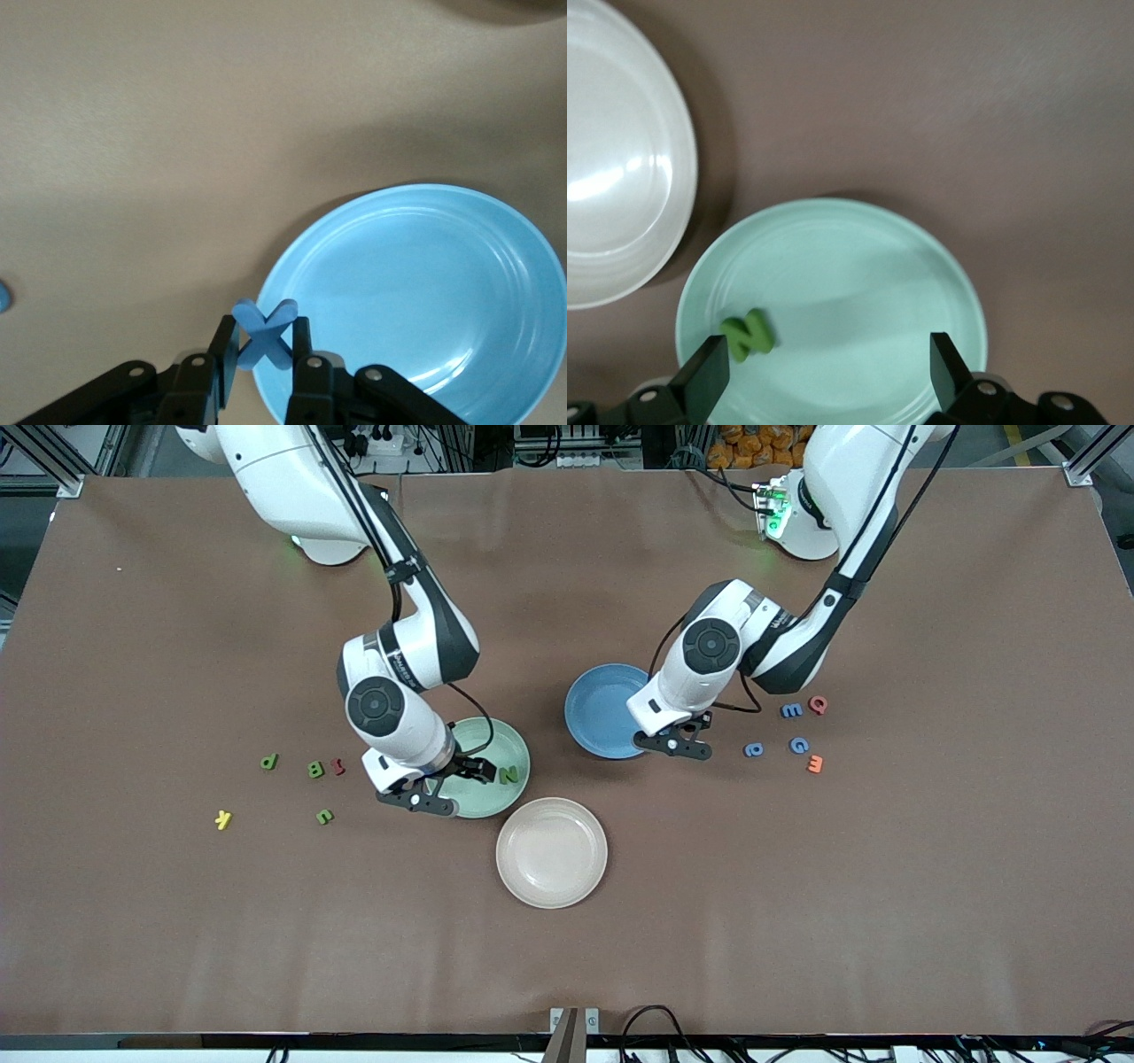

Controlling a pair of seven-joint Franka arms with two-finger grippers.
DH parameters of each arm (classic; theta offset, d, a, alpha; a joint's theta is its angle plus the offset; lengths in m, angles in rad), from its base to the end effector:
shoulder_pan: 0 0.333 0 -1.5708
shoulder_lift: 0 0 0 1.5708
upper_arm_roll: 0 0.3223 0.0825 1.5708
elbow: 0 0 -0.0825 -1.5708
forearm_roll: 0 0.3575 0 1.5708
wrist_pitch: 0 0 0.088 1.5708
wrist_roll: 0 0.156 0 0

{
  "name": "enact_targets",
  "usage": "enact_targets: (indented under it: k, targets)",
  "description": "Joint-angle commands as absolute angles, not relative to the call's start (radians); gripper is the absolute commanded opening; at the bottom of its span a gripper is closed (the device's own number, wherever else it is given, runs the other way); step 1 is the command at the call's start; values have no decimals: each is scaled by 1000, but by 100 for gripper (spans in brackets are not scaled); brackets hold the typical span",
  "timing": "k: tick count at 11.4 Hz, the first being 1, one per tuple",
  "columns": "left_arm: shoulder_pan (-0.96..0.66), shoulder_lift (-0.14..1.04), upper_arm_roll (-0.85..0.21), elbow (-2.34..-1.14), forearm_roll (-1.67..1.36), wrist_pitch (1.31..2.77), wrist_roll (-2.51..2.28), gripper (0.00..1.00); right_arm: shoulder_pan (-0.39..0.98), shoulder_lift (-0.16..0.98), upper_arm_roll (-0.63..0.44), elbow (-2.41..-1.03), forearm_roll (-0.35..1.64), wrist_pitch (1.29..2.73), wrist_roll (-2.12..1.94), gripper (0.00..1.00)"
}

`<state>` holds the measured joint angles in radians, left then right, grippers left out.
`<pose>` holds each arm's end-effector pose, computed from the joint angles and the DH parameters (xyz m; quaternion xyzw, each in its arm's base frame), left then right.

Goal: Sort letters by color into matching plates
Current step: 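Drop X on the blue plate with the left gripper while the right gripper withdraws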

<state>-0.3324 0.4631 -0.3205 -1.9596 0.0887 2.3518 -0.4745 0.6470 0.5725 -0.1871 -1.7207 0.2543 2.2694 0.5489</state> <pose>0.4768 -0.3554 0.2208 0.9932 -0.1067 -0.0402 0.0221 0.5738 0.3119 0.2323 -0.9926 0.1123 0.0262 0.0384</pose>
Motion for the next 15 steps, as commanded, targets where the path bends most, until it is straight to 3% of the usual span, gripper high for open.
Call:
enact_targets:
  k: [1,5,15]
  targets:
    - [-376,508,-319,-1907,112,2336,-572,0,577,552,-199,-1720,259,2252,488,100]
    - [-432,554,-319,-1858,113,2336,-664,0,486,558,-199,-1723,252,2250,385,100]
    - [-508,629,-310,-1784,123,2341,-781,0,319,568,-199,-1767,255,2289,-562,100]
